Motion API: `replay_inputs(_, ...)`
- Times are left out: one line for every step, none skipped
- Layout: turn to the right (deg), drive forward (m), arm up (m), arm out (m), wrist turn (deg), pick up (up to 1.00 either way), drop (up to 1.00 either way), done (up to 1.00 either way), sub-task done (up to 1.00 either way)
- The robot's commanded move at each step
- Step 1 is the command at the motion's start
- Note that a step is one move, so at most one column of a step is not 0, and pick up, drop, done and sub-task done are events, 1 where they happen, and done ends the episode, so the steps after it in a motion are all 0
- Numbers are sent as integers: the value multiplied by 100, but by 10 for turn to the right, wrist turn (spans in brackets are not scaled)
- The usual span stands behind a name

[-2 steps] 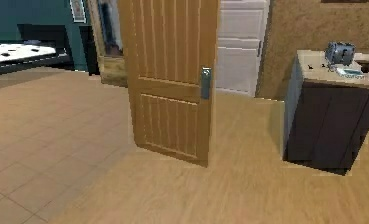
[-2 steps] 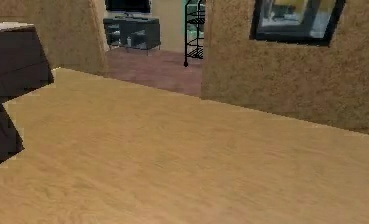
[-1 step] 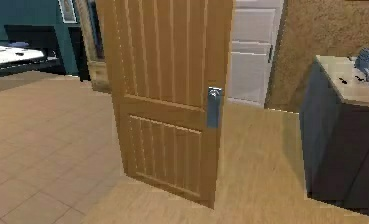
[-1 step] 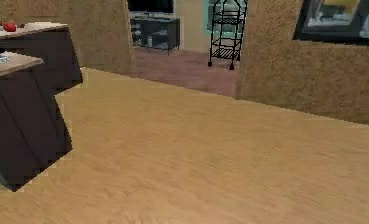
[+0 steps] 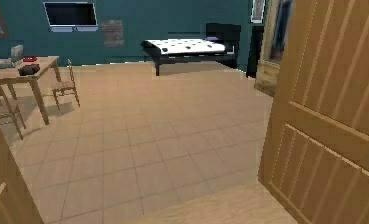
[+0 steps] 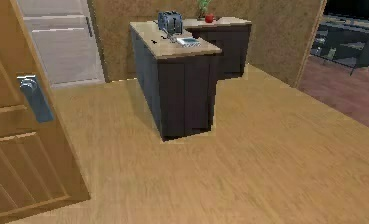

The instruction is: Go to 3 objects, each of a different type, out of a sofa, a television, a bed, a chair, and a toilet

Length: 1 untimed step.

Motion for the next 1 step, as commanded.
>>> replay_inputs(-180,0,0,0,0,0,0,0,0)
